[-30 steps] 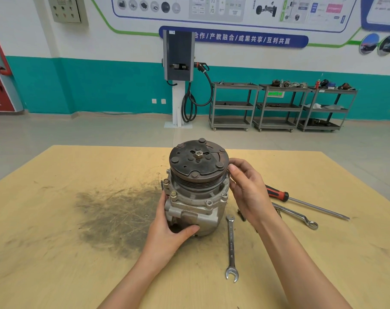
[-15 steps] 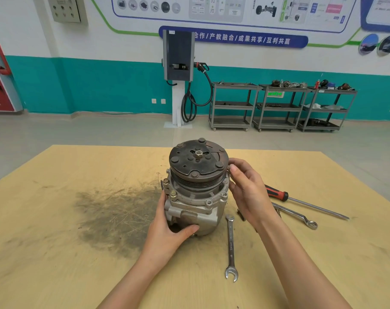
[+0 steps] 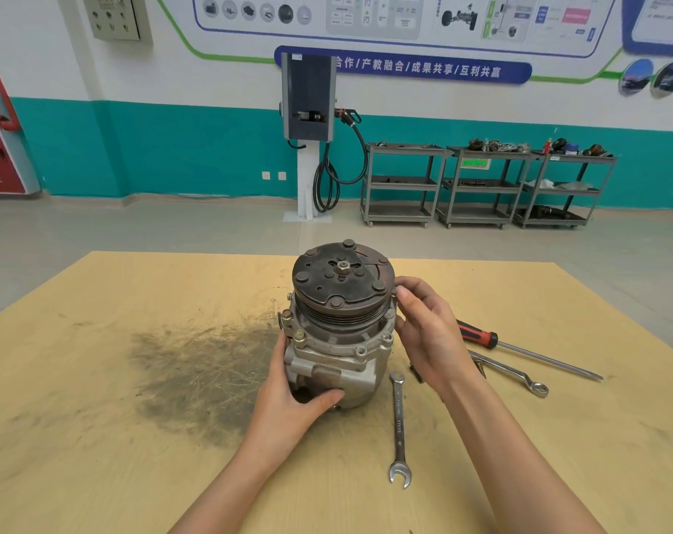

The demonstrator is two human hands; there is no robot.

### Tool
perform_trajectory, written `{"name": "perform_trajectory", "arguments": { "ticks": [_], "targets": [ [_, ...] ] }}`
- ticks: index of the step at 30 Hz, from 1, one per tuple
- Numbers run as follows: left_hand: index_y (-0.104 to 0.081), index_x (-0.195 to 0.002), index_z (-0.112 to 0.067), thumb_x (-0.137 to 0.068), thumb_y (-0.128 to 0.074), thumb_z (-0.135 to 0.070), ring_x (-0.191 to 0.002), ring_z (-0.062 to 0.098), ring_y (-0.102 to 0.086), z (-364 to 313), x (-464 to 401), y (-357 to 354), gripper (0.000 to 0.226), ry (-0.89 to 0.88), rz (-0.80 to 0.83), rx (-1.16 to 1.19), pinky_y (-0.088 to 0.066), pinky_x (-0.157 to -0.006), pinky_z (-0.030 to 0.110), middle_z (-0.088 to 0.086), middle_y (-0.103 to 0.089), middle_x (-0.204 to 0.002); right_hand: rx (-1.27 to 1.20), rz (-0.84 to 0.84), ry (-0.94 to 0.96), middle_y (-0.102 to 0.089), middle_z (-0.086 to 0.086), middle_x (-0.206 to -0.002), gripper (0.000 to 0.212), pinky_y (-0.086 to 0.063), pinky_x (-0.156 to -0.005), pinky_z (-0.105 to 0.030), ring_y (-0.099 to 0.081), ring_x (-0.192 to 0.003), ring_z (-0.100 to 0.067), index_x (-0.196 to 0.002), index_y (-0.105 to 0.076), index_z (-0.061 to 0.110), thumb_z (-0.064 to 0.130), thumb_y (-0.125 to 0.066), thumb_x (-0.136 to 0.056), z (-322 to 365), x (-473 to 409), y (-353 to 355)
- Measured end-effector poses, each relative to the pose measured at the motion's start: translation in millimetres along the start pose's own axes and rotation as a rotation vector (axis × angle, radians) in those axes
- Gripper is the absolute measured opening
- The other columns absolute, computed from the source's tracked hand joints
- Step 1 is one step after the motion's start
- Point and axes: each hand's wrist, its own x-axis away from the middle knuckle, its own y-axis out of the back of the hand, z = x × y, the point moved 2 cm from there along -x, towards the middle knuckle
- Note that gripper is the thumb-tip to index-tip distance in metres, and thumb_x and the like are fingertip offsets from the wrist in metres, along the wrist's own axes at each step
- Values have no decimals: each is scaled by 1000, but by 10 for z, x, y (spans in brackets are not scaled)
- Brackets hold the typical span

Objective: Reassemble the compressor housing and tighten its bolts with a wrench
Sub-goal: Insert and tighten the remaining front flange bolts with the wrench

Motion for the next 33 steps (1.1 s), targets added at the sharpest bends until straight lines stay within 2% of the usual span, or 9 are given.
{"name": "perform_trajectory", "arguments": {
  "ticks": [3, 6, 9, 12, 14, 18, 23, 29, 33],
  "targets": [
    [-15, -160, -32, -69, -91, -26, -128, -3, -50, 14, -1, -3, 118, 4, 1, 0, -36, -104, 11, -29, -50, -136, -2, 11, -12, -66, -14, -113, 19, -52, -89, -34, -63, -104, -23, -100, -64, 5, 15, -57, -85, -8, 1, -5],
    [-13, -159, -34, -70, -91, -26, -117, -13, -50, 36, -9, -6, 119, 11, -6, 8, -35, -89, -5, -41, -44, -127, -27, -18, -12, -65, -15, -113, 18, -55, -84, -30, -64, -102, -22, -97, -60, 4, 13, -62, -81, -17, -19, -7],
    [-12, -159, -33, -70, -91, -25, -120, -14, -48, 40, -15, -9, 119, 12, -8, 11, -35, -87, -6, -43, -42, -125, -45, -53, -11, -67, -13, -107, 21, -56, -78, -27, -67, -96, -19, -94, -57, 5, 10, -65, -76, -19, -38, 3],
    [-11, -159, -32, -70, -91, -23, -104, -36, -41, 48, -16, -12, 120, 17, -5, 17, -33, -84, -9, -45, -39, -122, -50, -26, -7, -69, -9, -102, 19, -56, -77, -27, -68, -93, -17, -95, -58, 5, 11, -65, -78, -17, -35, 12],
    [-10, -159, -31, -70, -91, -22, -98, -42, -37, 58, -20, -19, 121, 19, -5, 25, -31, -81, -11, -45, -37, -120, -33, 14, -15, -68, -10, -106, 19, -55, -82, -30, -66, -98, -20, -100, -62, 7, 14, -62, -82, -18, -26, 24],
    [-10, -159, -29, -70, -91, -21, -96, -43, -37, 70, -21, -27, 120, 16, -8, 28, -30, -80, -11, -45, -36, -120, 0, 6, -37, -62, -21, -122, 21, -49, -97, -41, -61, -111, -27, -100, -63, 4, 16, -60, -83, -19, -24, 27],
    [-11, -159, -29, -70, -91, -20, -99, -41, -39, 82, -32, -31, 120, -6, -9, 28, -31, -81, -11, -45, -37, -120, -31, -45, -6, -69, -9, -102, 17, -56, -74, -25, -69, -91, -16, -93, -58, 4, 9, -64, -78, -15, -48, 8],
    [-9, -153, -38, -69, -91, -24, -98, -42, -38, 105, -32, -27, 118, -15, -22, 32, -31, -81, -11, -46, -36, -120, -55, 3, -3, -70, -4, -101, 10, -55, -75, -27, -66, -93, -15, -98, -61, 7, 12, -57, -90, -35, -29, 40],
    [-15, -157, -33, -68, -91, -22, -115, -29, -44, 105, -41, -27, 117, -30, -12, 38, -34, -90, -6, -40, -45, -127, -27, 15, 4, -72, -4, -99, 12, -54, -76, -27, -67, -93, -16, -96, -63, 8, 14, -59, -86, -42, -37, 32]
  ]
}}
